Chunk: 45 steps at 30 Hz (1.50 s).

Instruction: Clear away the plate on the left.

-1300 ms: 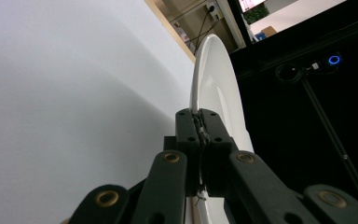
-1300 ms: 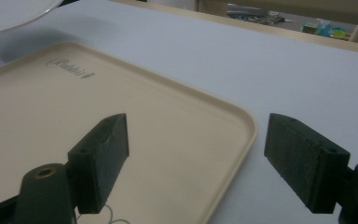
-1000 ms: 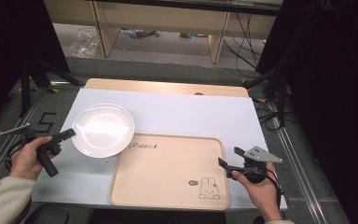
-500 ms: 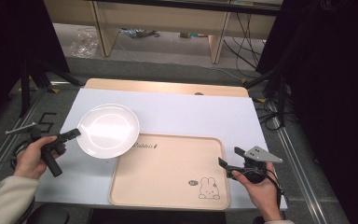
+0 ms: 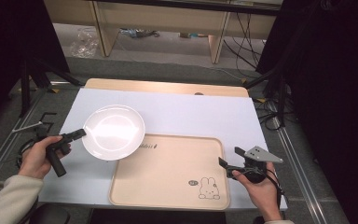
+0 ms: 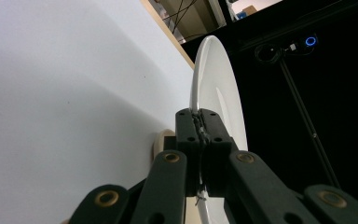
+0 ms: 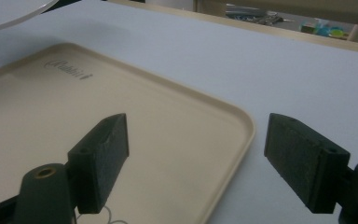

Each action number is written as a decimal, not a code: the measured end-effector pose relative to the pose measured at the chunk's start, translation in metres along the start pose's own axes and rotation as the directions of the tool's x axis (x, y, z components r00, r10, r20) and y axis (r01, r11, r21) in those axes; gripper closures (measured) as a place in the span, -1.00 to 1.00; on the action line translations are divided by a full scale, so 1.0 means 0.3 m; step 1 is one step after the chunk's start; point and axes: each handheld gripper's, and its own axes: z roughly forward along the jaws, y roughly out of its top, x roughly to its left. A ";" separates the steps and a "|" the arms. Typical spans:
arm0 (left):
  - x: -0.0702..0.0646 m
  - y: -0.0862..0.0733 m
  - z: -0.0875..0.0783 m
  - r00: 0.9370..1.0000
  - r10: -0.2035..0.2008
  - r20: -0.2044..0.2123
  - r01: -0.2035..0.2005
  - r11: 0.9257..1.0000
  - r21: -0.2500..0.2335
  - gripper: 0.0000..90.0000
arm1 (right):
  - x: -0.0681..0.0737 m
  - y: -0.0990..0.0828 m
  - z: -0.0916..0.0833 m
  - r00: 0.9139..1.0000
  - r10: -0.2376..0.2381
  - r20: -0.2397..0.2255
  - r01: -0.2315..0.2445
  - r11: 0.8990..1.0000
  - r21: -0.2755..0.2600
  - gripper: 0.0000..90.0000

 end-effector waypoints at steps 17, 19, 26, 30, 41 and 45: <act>-0.023 -0.012 0.032 1.000 0.003 0.010 -0.003 1.000 0.017 0.94 | -0.004 0.000 -0.006 1.000 -0.008 0.011 0.008 1.000 0.007 -0.50; -0.025 -0.012 0.034 1.000 0.002 0.015 -0.003 1.000 0.018 0.94 | -0.004 0.000 -0.006 1.000 -0.008 0.012 0.008 1.000 0.007 -0.50; -0.041 -0.023 0.050 1.000 -0.004 0.023 0.003 1.000 0.030 0.94 | -0.007 0.001 -0.010 1.000 -0.019 0.024 0.019 1.000 0.012 -0.50; -0.046 -0.025 0.056 1.000 -0.007 0.024 0.006 0.999 0.032 0.94 | -0.003 0.002 -0.013 1.000 -0.003 0.015 0.002 1.000 0.019 -0.50; -0.062 -0.033 0.088 0.999 0.001 0.035 -0.003 0.998 0.060 0.94 | -0.002 -0.007 -0.014 1.000 0.003 0.017 -0.003 1.000 -0.007 -0.50; -0.063 -0.035 0.095 0.999 0.001 0.044 -0.003 0.998 0.058 0.93 | -0.004 -0.006 -0.027 1.000 -0.005 0.027 0.005 1.000 0.016 -0.50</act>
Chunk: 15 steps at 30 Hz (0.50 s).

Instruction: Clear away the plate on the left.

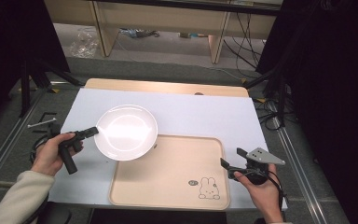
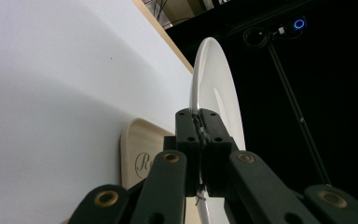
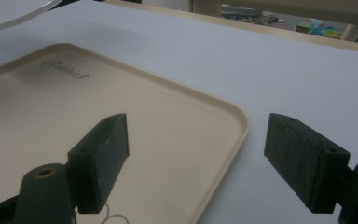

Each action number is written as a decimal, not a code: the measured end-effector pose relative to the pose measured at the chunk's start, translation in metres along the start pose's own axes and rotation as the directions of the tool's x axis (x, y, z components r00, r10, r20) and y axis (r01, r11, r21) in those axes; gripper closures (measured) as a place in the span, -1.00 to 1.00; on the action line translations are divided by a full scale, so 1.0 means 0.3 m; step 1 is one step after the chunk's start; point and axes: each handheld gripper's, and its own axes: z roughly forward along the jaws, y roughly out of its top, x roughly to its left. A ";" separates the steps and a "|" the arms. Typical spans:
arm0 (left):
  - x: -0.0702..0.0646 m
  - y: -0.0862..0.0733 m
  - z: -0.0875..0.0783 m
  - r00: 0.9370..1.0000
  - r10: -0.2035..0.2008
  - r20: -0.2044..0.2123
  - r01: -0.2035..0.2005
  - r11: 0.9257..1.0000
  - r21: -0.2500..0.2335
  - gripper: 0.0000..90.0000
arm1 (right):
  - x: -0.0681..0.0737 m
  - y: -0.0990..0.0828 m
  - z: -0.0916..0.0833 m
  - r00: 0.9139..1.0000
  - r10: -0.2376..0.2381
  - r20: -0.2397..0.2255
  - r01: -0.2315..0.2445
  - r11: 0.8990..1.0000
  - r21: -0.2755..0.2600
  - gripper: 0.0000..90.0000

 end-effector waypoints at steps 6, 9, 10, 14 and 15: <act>-0.010 -0.003 0.017 1.000 0.002 0.000 -0.002 1.000 0.018 0.94 | 0.003 -0.001 -0.006 1.000 0.011 0.004 -0.011 1.000 0.003 -0.50; -0.014 -0.007 0.027 1.000 0.005 -0.002 -0.005 1.000 0.029 0.94 | 0.003 -0.005 0.001 1.000 0.013 -0.005 -0.013 1.000 -0.026 -0.50; -0.014 -0.009 0.030 1.000 0.006 0.006 -0.006 1.000 0.030 0.94 | 0.001 -0.002 -0.007 1.000 0.005 0.005 -0.005 1.000 0.000 -0.50; -0.021 -0.013 0.041 1.000 0.006 0.003 -0.006 0.999 0.041 0.94 | 0.002 -0.002 -0.006 1.000 0.005 0.004 -0.005 1.000 -0.001 -0.50; -0.021 -0.013 0.041 1.000 0.006 0.003 -0.006 0.999 0.041 0.94 | 0.000 -0.002 -0.005 1.000 -0.003 0.009 0.003 1.000 -0.006 -0.50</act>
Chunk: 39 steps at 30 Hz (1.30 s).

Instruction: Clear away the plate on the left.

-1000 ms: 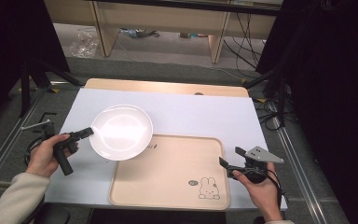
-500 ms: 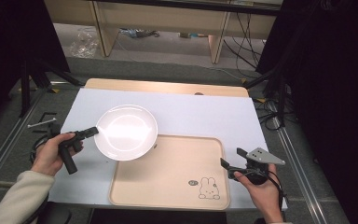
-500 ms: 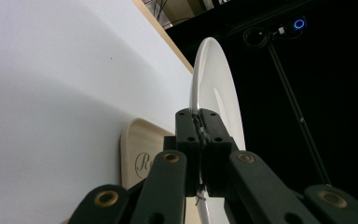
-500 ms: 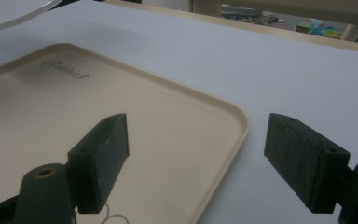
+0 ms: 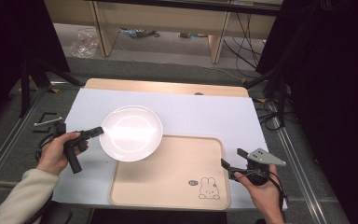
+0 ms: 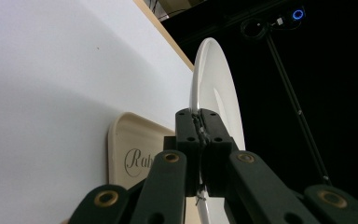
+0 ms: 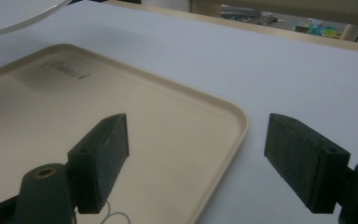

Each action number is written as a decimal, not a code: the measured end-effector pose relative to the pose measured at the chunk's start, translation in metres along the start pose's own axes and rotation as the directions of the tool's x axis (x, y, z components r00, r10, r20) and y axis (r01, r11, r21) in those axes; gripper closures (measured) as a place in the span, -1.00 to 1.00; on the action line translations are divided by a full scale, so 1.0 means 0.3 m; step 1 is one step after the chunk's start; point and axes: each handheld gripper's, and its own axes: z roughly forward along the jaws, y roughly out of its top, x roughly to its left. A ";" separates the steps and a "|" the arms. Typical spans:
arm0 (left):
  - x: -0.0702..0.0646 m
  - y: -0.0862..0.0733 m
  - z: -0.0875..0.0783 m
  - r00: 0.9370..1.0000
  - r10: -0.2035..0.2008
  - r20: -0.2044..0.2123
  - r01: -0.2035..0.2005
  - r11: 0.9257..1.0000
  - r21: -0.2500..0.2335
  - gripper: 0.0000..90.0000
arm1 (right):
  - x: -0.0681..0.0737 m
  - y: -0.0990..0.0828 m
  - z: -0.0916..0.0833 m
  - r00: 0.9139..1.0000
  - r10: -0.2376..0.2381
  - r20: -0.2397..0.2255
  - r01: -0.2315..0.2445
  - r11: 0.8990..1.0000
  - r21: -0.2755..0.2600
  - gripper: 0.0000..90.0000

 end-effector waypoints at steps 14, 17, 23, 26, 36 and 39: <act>-0.013 -0.014 0.037 1.000 -0.009 0.011 0.009 1.000 0.023 0.93 | 0.002 0.000 0.000 1.000 0.008 -0.008 -0.008 1.000 0.007 -0.50; -0.012 -0.018 0.043 1.000 -0.015 0.027 0.014 1.000 0.010 0.93 | 0.002 0.000 0.001 1.000 0.008 -0.009 -0.008 1.000 0.007 -0.50; -0.018 -0.024 0.054 1.000 -0.011 0.022 0.010 0.999 0.034 0.93 | 0.003 0.000 0.000 1.000 0.008 -0.012 -0.008 1.000 0.008 -0.50; -0.019 -0.030 0.064 0.999 -0.010 0.031 0.009 1.000 0.029 0.93 | 0.003 0.000 0.001 1.000 0.010 -0.011 -0.010 1.000 0.008 -0.50; -0.027 -0.041 0.081 1.000 -0.003 0.022 0.002 0.998 0.064 0.94 | 0.003 0.001 0.000 1.000 0.009 -0.013 -0.009 1.000 0.016 -0.50; -0.027 -0.050 0.093 1.000 -0.001 0.031 -0.001 0.998 0.058 0.94 | 0.005 -0.003 0.010 1.000 0.017 -0.023 -0.017 1.000 -0.016 -0.50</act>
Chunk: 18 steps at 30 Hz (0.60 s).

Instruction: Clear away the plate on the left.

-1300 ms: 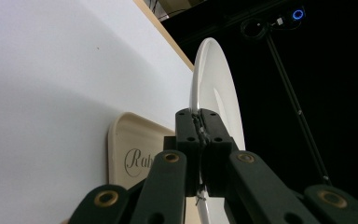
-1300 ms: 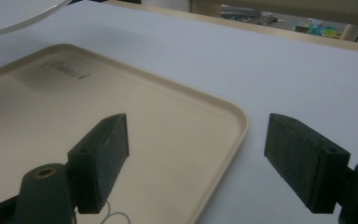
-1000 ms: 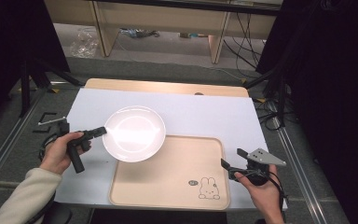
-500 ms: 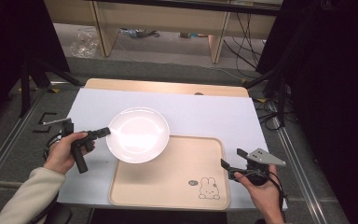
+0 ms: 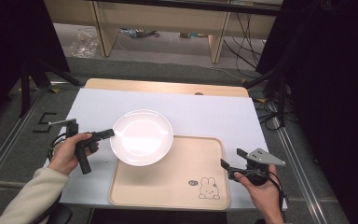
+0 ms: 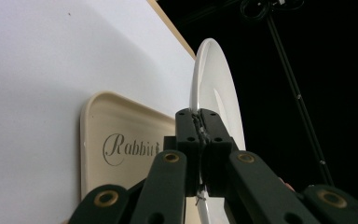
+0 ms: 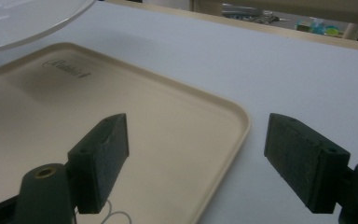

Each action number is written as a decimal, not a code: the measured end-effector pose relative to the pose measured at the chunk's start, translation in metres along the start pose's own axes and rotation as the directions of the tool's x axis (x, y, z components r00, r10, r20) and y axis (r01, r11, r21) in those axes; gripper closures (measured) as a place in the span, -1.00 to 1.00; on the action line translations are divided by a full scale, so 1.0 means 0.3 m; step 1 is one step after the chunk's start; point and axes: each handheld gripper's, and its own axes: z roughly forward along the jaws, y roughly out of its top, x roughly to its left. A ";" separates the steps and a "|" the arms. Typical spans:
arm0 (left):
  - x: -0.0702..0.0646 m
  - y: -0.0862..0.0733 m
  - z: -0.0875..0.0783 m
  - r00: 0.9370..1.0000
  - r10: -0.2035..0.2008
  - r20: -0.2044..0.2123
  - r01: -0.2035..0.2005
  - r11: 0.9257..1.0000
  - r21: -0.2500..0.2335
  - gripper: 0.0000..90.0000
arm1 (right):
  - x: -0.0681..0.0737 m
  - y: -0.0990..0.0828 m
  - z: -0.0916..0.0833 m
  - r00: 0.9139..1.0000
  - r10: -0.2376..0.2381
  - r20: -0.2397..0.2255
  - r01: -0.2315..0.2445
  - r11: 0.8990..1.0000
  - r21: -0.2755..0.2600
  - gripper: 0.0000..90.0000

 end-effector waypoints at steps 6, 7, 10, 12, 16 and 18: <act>-0.003 -0.004 0.010 1.000 0.005 -0.004 -0.004 1.000 0.026 0.94 | 0.000 0.001 -0.002 1.000 0.006 -0.004 -0.006 1.000 0.005 -0.50; -0.002 -0.007 0.015 1.000 0.003 0.005 -0.003 1.000 0.012 0.94 | 0.001 0.001 -0.002 1.000 0.007 -0.004 -0.007 1.000 0.005 -0.50; -0.004 -0.007 0.018 1.000 0.004 -0.007 -0.004 0.999 0.035 0.94 | 0.000 0.001 -0.002 1.000 0.007 -0.004 -0.007 1.000 0.005 -0.50; -0.005 -0.009 0.021 1.000 0.001 -0.012 -0.001 1.000 0.029 0.94 | -0.001 0.004 -0.011 1.000 -0.001 0.005 0.001 0.999 0.036 -0.50; -0.008 -0.012 0.026 1.000 0.006 0.000 -0.006 0.999 0.037 0.94 | -0.001 0.003 -0.008 1.000 -0.007 0.011 0.007 1.000 0.025 -0.50; -0.010 -0.013 0.030 1.000 0.008 -0.001 -0.008 0.999 0.037 0.94 | -0.002 0.004 -0.010 1.000 -0.007 0.010 0.007 0.999 0.031 -0.50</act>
